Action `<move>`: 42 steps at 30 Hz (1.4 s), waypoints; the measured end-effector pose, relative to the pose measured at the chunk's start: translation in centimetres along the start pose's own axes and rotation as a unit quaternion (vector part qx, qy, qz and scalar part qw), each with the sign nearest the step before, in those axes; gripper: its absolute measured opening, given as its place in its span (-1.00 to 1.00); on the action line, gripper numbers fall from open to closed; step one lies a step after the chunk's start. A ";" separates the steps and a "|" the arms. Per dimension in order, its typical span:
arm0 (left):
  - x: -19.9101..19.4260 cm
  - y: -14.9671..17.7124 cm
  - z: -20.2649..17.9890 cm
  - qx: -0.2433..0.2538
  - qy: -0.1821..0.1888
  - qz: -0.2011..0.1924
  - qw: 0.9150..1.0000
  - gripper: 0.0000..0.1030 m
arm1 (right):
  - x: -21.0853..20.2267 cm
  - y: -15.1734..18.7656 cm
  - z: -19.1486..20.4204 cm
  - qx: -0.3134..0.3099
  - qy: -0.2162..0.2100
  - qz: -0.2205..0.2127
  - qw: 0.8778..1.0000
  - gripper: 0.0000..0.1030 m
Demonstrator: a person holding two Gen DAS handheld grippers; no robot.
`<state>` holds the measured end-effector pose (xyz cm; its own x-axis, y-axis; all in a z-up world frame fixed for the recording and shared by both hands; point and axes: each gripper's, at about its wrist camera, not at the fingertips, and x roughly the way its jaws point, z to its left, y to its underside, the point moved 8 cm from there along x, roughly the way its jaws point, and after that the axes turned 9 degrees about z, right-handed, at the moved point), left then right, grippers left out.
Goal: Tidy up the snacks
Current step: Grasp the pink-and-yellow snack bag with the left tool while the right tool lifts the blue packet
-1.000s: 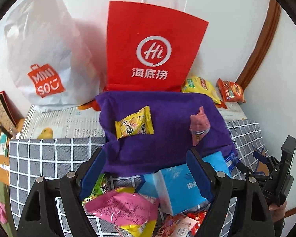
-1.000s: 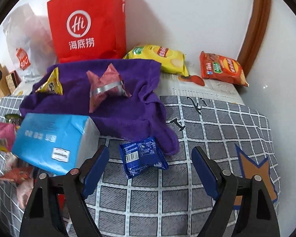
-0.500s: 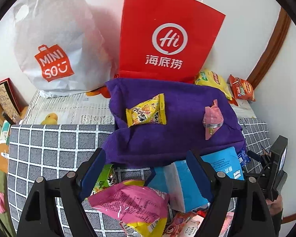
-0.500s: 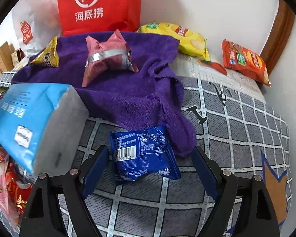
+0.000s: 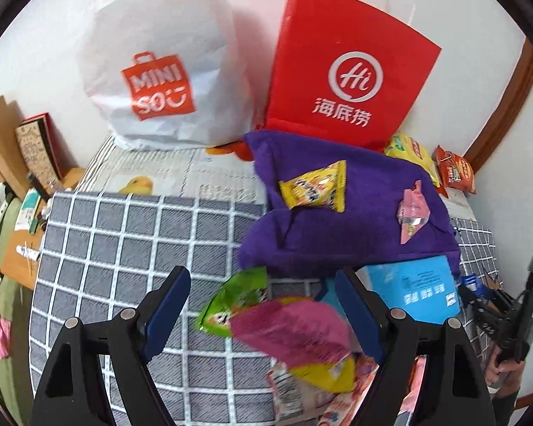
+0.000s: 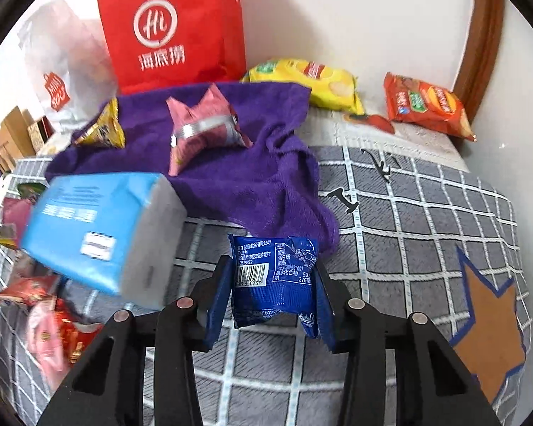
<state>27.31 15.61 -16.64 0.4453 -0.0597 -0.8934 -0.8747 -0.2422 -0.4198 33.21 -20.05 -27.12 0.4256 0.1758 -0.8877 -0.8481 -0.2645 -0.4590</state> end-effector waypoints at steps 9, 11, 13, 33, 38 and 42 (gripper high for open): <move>0.9 3.0 0.6 -0.013 0.049 0.029 0.998 0.60 | -3.7 1.4 1.6 0.018 0.005 -0.019 1.000 -0.16; 1.6 3.8 0.2 -0.014 0.062 0.046 0.997 0.60 | -4.1 1.8 1.8 0.020 0.005 -0.020 1.000 -0.16; 2.2 4.4 -0.1 -0.018 0.067 0.055 0.996 0.60 | -4.4 2.2 2.2 0.021 0.004 -0.020 1.000 -0.16; 7.3 4.1 -3.5 -0.011 0.073 0.091 0.993 0.54 | -3.9 3.6 2.3 0.027 0.002 -0.007 1.000 -0.16; 6.7 4.3 -3.8 0.004 0.057 0.078 0.995 0.41 | -3.9 3.6 2.5 0.026 0.002 -0.006 1.000 -0.16; 5.6 4.6 -3.4 0.009 0.053 0.068 0.996 0.36 | -4.3 3.6 3.1 0.020 0.004 -0.010 1.000 -0.16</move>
<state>26.40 10.88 -22.99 0.3385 -0.1937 -0.9208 -0.9315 -0.2075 -0.2988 27.33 -18.88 -24.82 0.4445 0.1738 -0.8788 -0.8517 -0.2221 -0.4747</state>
